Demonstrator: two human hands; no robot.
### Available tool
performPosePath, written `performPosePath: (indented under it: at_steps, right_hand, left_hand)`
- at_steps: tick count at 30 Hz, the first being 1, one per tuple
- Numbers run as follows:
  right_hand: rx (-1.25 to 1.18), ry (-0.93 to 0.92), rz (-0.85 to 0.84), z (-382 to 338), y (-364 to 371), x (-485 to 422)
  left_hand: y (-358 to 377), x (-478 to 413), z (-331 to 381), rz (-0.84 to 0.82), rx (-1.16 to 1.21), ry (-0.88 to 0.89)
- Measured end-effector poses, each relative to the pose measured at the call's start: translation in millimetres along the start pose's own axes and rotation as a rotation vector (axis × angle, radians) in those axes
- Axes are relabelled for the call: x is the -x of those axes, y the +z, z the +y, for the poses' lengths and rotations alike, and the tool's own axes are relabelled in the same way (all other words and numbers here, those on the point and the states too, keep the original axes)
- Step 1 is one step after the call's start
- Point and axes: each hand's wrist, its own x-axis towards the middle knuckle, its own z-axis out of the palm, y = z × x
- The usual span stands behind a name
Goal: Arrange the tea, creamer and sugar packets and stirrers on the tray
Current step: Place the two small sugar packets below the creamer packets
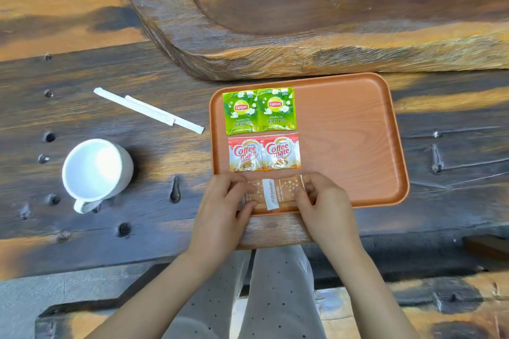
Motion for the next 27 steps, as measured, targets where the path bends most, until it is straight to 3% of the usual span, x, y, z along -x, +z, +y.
performPosePath:
  at_steps: [8, 13, 27]
  right_hand:
    - [0.239, -0.077, 0.133, -10, 5, 10]
    - [0.272, -0.268, 0.023, -10, 13, 15]
    - [0.259, -0.253, 0.062, -6, 23, 15]
  left_hand:
    - [0, 1, 1, -0.006, -0.023, -0.009]
    - [1, 1, 0, -0.007, -0.016, -0.002]
    - [1, 1, -2, -0.002, -0.006, 0.047]
